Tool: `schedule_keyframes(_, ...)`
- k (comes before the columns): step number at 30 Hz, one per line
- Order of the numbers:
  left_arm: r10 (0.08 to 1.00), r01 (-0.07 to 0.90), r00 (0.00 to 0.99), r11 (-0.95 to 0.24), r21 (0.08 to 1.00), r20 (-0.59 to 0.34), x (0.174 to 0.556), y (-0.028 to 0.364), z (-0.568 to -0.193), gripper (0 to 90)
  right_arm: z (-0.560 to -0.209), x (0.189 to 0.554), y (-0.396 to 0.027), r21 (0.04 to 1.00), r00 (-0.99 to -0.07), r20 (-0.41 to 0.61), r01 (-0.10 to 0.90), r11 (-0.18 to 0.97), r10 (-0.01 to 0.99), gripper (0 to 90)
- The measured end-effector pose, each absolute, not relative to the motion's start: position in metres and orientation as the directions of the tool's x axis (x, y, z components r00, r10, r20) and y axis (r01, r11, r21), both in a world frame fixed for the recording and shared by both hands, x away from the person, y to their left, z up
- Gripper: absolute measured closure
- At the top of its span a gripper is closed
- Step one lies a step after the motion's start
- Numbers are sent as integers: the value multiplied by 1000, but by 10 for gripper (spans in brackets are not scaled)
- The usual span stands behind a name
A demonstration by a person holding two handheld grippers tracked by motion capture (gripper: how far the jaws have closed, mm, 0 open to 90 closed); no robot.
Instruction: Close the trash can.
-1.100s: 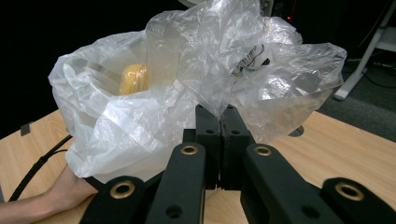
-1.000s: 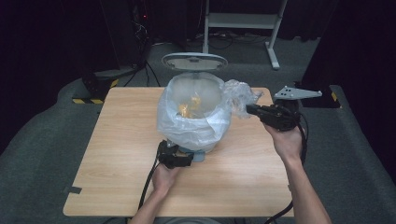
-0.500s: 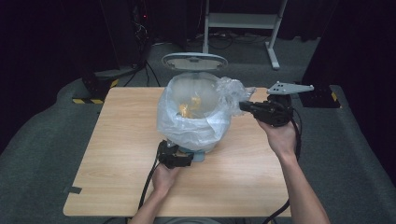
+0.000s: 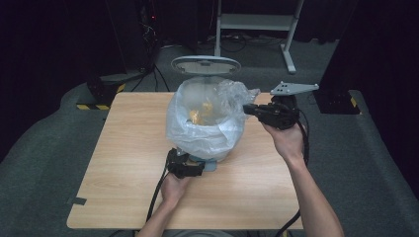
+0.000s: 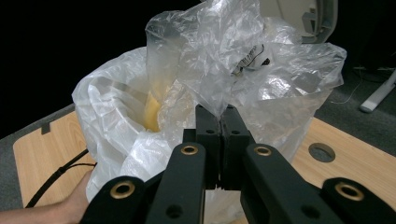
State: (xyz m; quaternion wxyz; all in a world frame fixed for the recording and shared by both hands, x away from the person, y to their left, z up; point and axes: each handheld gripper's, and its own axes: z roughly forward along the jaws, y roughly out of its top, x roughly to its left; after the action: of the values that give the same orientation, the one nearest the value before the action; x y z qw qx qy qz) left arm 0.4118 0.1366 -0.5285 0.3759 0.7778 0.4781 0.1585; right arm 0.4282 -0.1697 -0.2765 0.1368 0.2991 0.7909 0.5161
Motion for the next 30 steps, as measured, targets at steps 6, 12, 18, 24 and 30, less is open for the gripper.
schedule_keyframes(6,863,625,492,-260,736,-113,412,137,-529,84,-276,433,-162,892,-790,93,336,301,606,888)
schedule_keyframes(12,863,625,492,-260,736,-113,412,137,-529,84,-277,438,-155,886,-794,96,343,312,600,887)
schedule_keyframes(18,863,625,493,-260,736,-114,412,137,-529,84,-277,444,-146,875,-798,100,355,330,594,887)
schedule_keyframes(24,858,624,503,-279,730,-102,412,138,-528,84,-278,451,-134,865,-803,98,361,350,588,887)
schedule_keyframes(30,863,625,492,-258,737,-115,412,137,-529,85,-283,460,-119,847,-806,99,376,376,584,886)
